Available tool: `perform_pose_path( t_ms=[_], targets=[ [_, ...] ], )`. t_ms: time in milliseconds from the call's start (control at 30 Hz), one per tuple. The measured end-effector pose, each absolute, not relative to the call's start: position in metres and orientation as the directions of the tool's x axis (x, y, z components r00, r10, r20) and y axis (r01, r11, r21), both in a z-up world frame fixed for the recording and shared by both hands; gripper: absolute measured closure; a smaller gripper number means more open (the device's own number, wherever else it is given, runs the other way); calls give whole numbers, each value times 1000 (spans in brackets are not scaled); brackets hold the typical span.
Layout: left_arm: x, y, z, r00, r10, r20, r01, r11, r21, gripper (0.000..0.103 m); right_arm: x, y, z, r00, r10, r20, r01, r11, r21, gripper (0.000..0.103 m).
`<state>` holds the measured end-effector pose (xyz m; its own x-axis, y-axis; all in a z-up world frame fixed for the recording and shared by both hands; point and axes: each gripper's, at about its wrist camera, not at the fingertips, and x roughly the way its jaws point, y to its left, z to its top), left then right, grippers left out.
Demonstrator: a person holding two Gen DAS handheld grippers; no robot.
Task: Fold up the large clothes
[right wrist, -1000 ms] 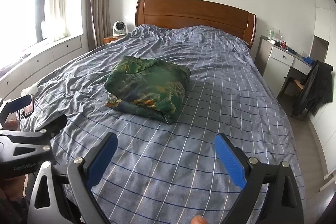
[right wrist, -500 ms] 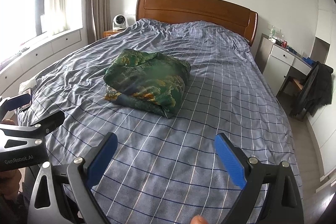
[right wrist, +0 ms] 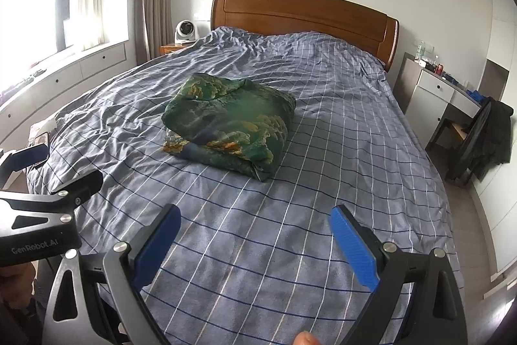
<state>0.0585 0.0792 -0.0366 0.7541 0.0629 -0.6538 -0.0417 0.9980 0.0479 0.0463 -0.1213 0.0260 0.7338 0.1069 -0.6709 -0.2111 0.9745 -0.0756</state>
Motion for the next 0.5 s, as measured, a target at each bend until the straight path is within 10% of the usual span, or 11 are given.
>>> perform_pose_path(
  t_ms=[500],
  targets=[
    [56, 72, -35, 776, 73, -627, -27, 996, 82, 0, 49, -127, 23, 725, 105, -681, -193, 980, -54, 8]
  ],
)
